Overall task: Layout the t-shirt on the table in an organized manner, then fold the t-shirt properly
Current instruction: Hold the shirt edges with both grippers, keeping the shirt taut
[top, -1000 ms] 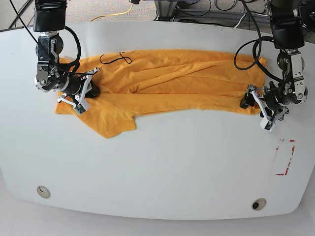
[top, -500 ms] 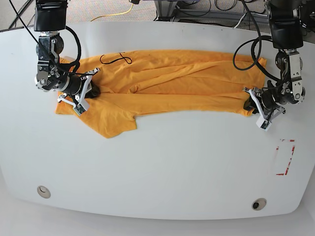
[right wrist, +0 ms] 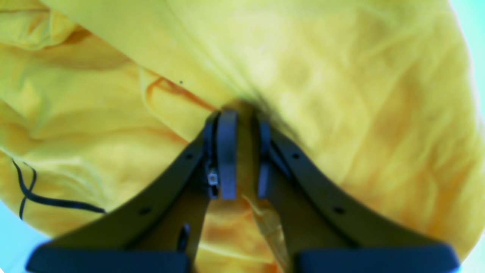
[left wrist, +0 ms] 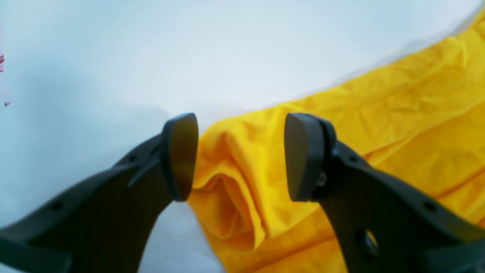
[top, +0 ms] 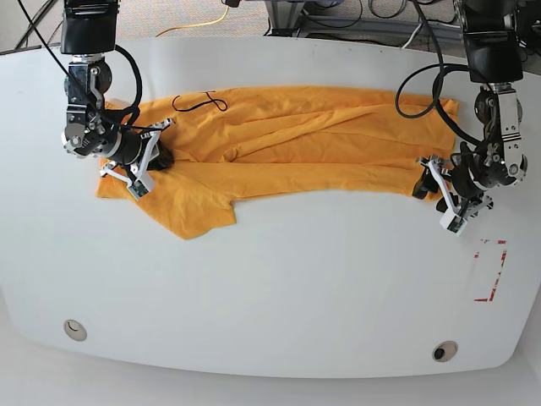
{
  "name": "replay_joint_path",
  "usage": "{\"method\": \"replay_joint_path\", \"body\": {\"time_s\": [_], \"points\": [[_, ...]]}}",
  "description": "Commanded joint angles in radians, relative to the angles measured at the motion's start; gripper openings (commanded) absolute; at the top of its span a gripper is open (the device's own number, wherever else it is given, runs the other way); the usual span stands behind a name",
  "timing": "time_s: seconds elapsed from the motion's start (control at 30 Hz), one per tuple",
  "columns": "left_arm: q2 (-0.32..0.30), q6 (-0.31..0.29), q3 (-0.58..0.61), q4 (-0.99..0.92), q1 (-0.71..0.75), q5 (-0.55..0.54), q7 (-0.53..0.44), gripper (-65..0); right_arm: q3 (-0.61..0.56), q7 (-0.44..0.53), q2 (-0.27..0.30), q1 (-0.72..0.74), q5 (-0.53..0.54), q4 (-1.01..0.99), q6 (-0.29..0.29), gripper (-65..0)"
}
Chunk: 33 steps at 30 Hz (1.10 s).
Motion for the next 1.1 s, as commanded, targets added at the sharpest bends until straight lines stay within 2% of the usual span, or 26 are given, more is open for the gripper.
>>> {"method": "replay_joint_path", "body": {"time_s": [0.0,0.5,0.93,1.07], "points": [[-0.02,-0.003,-0.006,0.018,-0.017,-0.009,-0.016,-34.4,0.0,-0.038,0.007,0.0,-0.032,0.002,-0.005,-57.7],[-0.02,-0.003,-0.005,0.009,-0.018,-0.008,0.003,-35.6,0.001,-0.038,0.009,0.003,-0.032,0.002,-0.005,-57.7],[-0.02,-0.003,-0.003,-0.086,-0.037,-0.008,-0.002,-36.0,0.001,-0.038,0.009,0.005,-0.032,0.002,-0.005,-57.7],[-0.02,-0.003,-0.003,-0.086,-0.038,-0.008,-0.002,-40.3,0.001,-0.041,0.009,0.015,-0.032,0.002,-0.005,-57.7]]}}
